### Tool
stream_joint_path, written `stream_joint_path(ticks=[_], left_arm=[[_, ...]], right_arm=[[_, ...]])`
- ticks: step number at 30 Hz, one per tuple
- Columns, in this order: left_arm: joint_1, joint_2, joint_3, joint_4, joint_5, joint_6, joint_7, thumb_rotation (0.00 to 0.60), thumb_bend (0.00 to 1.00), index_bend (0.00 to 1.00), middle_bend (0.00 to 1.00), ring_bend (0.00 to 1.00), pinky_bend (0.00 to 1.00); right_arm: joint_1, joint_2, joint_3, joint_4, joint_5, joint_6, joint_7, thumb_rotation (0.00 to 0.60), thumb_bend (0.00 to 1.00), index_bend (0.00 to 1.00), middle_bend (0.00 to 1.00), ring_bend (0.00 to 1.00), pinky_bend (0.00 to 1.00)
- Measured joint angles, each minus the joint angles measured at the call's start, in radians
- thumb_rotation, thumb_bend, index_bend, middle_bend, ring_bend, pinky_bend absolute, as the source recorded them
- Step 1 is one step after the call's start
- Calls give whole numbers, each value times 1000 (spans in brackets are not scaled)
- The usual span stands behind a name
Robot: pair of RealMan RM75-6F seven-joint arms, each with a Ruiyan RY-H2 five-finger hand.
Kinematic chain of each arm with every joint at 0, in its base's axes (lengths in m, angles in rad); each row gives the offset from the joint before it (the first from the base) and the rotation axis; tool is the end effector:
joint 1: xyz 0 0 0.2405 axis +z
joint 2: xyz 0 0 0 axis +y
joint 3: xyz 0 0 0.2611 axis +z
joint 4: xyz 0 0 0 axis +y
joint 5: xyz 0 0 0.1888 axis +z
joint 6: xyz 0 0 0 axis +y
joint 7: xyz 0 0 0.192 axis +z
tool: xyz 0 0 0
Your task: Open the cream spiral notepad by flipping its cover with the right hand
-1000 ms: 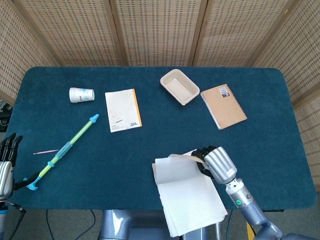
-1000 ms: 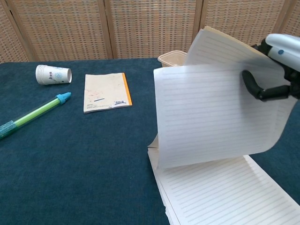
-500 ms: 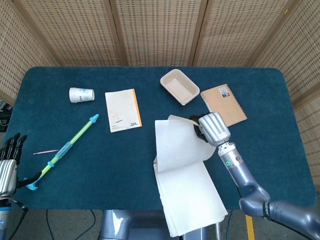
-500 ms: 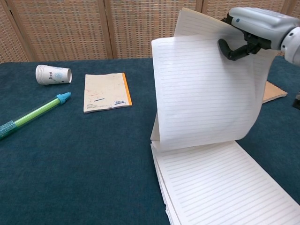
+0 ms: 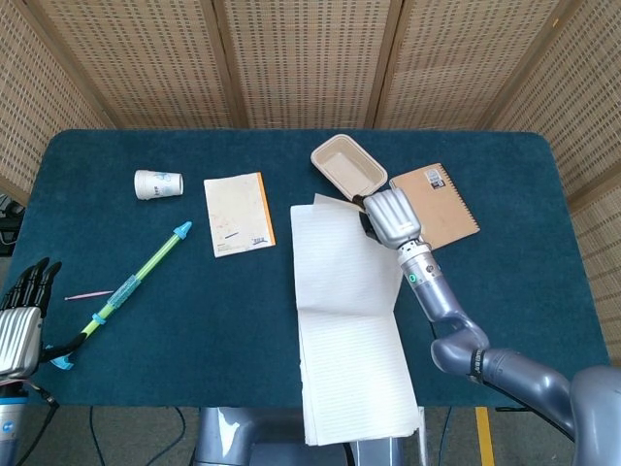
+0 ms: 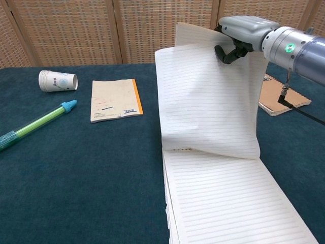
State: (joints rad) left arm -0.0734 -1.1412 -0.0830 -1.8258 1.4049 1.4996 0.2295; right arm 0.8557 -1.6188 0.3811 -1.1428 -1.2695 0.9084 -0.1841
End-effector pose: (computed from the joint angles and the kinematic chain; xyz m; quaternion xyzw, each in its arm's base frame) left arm -0.2810 0.2264 0.1702 -0.5642 -0.4064 -0.3797 0.6102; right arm -0.1008 -0.4685 0.0320 0.7054 -0.2969 0.4470 0.4631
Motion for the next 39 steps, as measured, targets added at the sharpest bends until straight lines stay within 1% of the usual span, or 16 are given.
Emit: stream_joint_path(ticks=[1, 4, 6, 7, 8, 10, 12, 13, 16, 18, 20, 22, 23, 31, 35, 39], left_arm=[[-1, 0, 0, 1, -1, -1, 0, 600, 159, 0, 0, 0, 136], [-2, -2, 1, 1, -2, -4, 3, 600, 159, 0, 0, 0, 136], [-3, -4, 4, 2, -2, -6, 6, 600, 158, 0, 0, 0, 136], [-3, -4, 4, 2, -2, -6, 7, 600, 158, 0, 0, 0, 136], [-4, -5, 5, 2, -2, -7, 8, 600, 158, 0, 0, 0, 136], [-5, -6, 5, 3, -3, -8, 10, 600, 158, 0, 0, 0, 136], [-6, -6, 6, 2, -6, -11, 13, 600, 159, 0, 0, 0, 136], [-6, -6, 6, 1, -8, -12, 15, 600, 158, 0, 0, 0, 136], [-7, -6, 7, 0, -7, -11, 16, 600, 159, 0, 0, 0, 136], [-6, -6, 7, 0, -7, -8, 16, 600, 159, 0, 0, 0, 136], [-5, -5, 7, -1, -8, -7, 15, 600, 159, 0, 0, 0, 136], [-5, -4, 7, -1, -7, -6, 15, 600, 159, 0, 0, 0, 136], [-5, -4, 8, -1, -7, -5, 14, 600, 158, 0, 0, 0, 136], [-1, 0, 12, -6, 6, 6, 10, 600, 159, 0, 0, 0, 136], [3, 4, 14, -13, 16, 16, 6, 600, 159, 0, 0, 0, 136], [12, 17, 15, -18, 29, 35, -11, 600, 159, 0, 0, 0, 136]], right_arm=[[9, -9, -3, 19, 3, -7, 3, 600, 735, 639, 656, 645, 634], [28, -29, -13, 65, 9, -28, 14, 600, 569, 521, 528, 504, 389], [37, -38, -19, 86, 16, -44, 17, 600, 480, 439, 449, 416, 265], [43, -42, -23, 96, 23, -55, 18, 600, 455, 405, 415, 379, 222], [46, -44, -25, 102, 28, -63, 17, 600, 424, 347, 358, 318, 165], [53, -46, -28, 112, 40, -76, 4, 600, 365, 202, 203, 169, 78], [58, -47, -29, 117, 54, -81, -12, 600, 283, 70, 60, 44, 23], [60, -47, -29, 118, 68, -85, -23, 600, 229, 23, 14, 7, 5], [64, -45, -24, 112, 116, -97, -61, 600, 140, 0, 0, 0, 0], [65, -40, -19, 100, 152, -103, -86, 600, 112, 0, 0, 0, 0], [64, -29, -12, 75, 188, -99, -117, 600, 73, 0, 0, 0, 0], [61, -14, -8, 44, 206, -84, -138, 600, 16, 0, 0, 0, 0], [58, -5, -7, 31, 209, -75, -146, 600, 5, 0, 0, 0, 0], [29, 77, 15, -87, 237, 18, -181, 600, 0, 0, 0, 0, 0], [20, 123, 26, -162, 261, 43, -213, 600, 0, 0, 0, 0, 0], [-4, 173, 11, -264, 281, 69, -261, 600, 0, 0, 0, 0, 0]])
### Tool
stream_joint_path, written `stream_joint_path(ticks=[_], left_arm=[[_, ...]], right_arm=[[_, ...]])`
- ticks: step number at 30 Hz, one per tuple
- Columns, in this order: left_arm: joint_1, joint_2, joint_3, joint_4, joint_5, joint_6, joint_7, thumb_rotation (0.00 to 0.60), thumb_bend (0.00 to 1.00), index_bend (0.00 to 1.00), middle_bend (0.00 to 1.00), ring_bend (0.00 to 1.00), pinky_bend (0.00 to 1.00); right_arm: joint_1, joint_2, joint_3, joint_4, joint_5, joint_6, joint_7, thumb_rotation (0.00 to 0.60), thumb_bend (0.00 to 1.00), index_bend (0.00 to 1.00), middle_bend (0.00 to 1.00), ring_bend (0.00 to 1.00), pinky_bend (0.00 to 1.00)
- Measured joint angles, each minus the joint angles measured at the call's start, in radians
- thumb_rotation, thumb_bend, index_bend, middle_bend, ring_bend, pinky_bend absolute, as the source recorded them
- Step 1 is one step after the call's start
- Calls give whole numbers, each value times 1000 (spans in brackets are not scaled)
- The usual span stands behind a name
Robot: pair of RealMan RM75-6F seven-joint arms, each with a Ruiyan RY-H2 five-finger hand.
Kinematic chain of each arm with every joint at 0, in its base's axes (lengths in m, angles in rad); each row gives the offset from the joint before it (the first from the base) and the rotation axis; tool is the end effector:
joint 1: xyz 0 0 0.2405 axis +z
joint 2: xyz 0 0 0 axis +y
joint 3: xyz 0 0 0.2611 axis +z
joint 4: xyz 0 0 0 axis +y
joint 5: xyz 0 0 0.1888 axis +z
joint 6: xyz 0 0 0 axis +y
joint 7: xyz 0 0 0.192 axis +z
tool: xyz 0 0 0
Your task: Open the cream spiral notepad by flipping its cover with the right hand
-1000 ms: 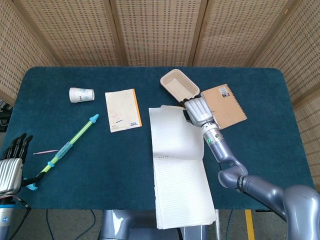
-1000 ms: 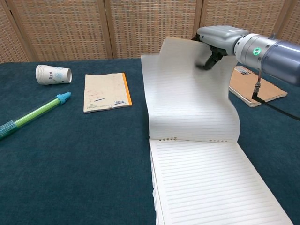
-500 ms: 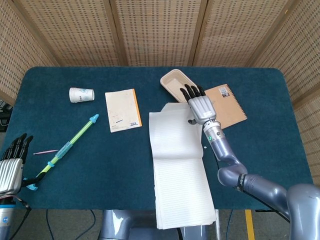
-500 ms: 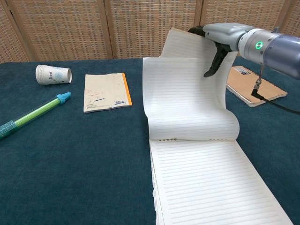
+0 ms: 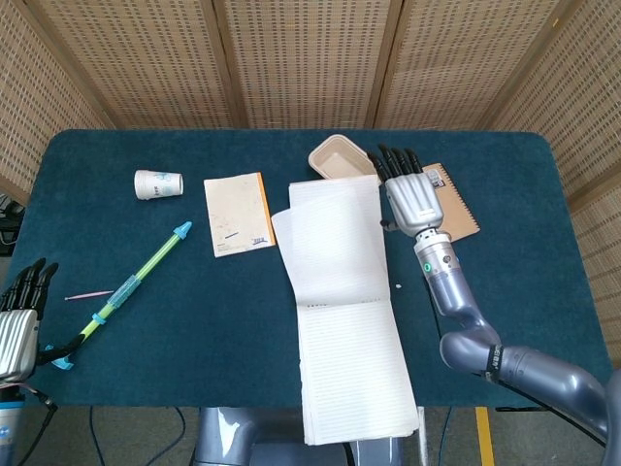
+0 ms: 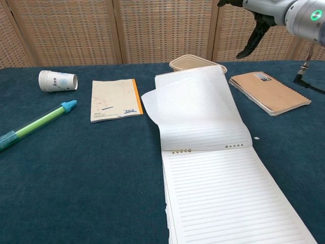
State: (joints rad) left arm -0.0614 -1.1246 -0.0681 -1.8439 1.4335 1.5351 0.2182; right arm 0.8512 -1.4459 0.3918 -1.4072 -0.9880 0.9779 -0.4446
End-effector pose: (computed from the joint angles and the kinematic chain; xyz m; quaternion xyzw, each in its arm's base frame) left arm -0.2763 0.2203 0.1770 -0.5612 -0.4005 -0.3903 0.6102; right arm -0.1035 -0.4656 0.0854 0.6775 -0.3080 0.4203 0.5191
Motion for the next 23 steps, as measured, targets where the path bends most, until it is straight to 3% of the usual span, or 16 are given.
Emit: stream_joint_path(ticks=[6, 16, 23], left_arm=[[8, 7, 3, 2, 0, 7, -7, 600, 159, 0, 0, 0, 136], [11, 6, 13, 4, -6, -5, 10, 600, 159, 0, 0, 0, 102], [12, 1, 14, 7, -1, -1, 13, 600, 159, 0, 0, 0, 80]], right_arm=[[-108, 62, -96, -137, -63, 101, 5, 600, 0, 0, 0, 0, 0], [-385, 144, -332, -246, -367, 384, 172, 600, 0, 0, 0, 0, 0], [-520, 161, -414, -244, -485, 520, 279, 600, 0, 0, 0, 0, 0]])
